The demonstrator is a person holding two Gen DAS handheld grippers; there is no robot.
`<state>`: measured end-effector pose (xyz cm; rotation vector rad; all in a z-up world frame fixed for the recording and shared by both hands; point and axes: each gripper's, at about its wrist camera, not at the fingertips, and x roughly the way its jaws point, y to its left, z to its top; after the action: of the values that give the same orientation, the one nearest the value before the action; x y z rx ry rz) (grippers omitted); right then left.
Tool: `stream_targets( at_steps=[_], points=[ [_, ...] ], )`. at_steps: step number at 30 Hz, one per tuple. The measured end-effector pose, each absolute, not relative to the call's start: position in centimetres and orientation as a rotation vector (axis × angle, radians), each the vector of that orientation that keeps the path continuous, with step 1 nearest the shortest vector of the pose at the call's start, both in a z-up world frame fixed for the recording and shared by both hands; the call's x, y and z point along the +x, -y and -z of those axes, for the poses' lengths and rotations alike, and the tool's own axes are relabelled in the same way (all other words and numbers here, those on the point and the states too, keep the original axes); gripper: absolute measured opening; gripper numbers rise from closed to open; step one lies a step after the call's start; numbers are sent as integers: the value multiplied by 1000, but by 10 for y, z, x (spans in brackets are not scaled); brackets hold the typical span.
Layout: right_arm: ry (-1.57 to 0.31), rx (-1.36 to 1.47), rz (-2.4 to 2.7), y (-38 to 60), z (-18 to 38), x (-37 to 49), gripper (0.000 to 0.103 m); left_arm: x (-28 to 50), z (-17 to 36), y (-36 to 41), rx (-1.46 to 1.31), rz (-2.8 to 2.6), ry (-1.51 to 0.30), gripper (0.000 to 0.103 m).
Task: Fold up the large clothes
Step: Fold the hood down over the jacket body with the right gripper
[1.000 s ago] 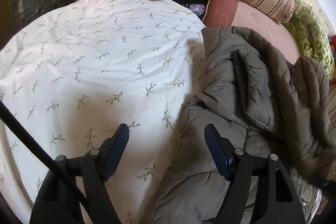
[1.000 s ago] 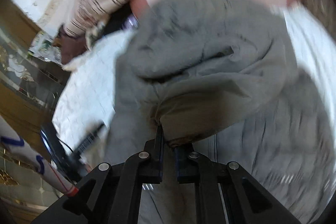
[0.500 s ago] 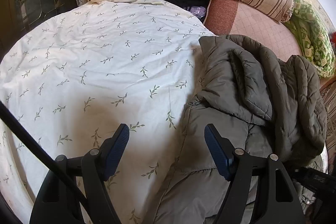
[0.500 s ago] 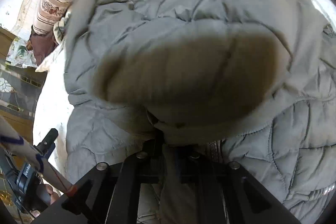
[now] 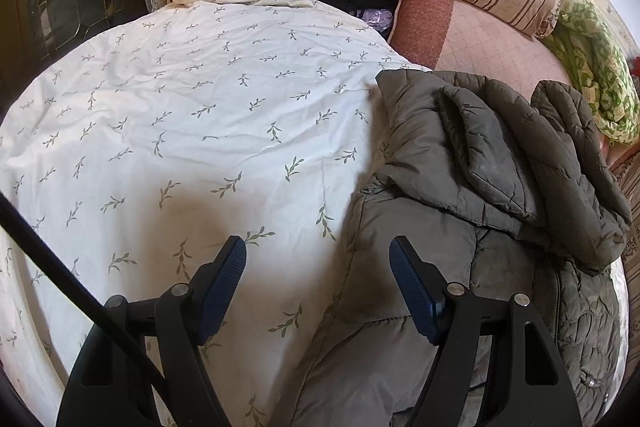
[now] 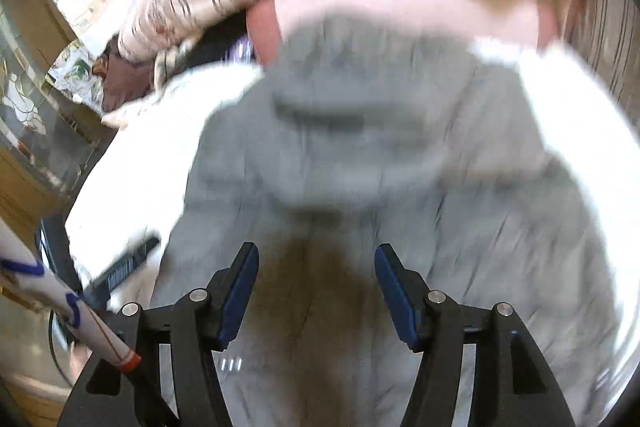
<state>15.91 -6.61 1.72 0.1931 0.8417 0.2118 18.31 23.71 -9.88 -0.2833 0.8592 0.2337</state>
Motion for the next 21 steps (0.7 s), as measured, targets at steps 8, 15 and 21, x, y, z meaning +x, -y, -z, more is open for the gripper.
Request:
stream_targets(
  at_steps=[8, 15, 21],
  points=[
    [-809, 62, -63, 39, -18, 270, 65, 185, 96, -235, -275, -221, -858, 73],
    [-1029, 75, -216, -19, 69, 271, 64, 189, 95, -235, -283, -212, -864, 73],
    [-968, 38, -229, -13, 46, 258, 65, 187, 96, -231, -268, -218, -871, 73]
  ],
)
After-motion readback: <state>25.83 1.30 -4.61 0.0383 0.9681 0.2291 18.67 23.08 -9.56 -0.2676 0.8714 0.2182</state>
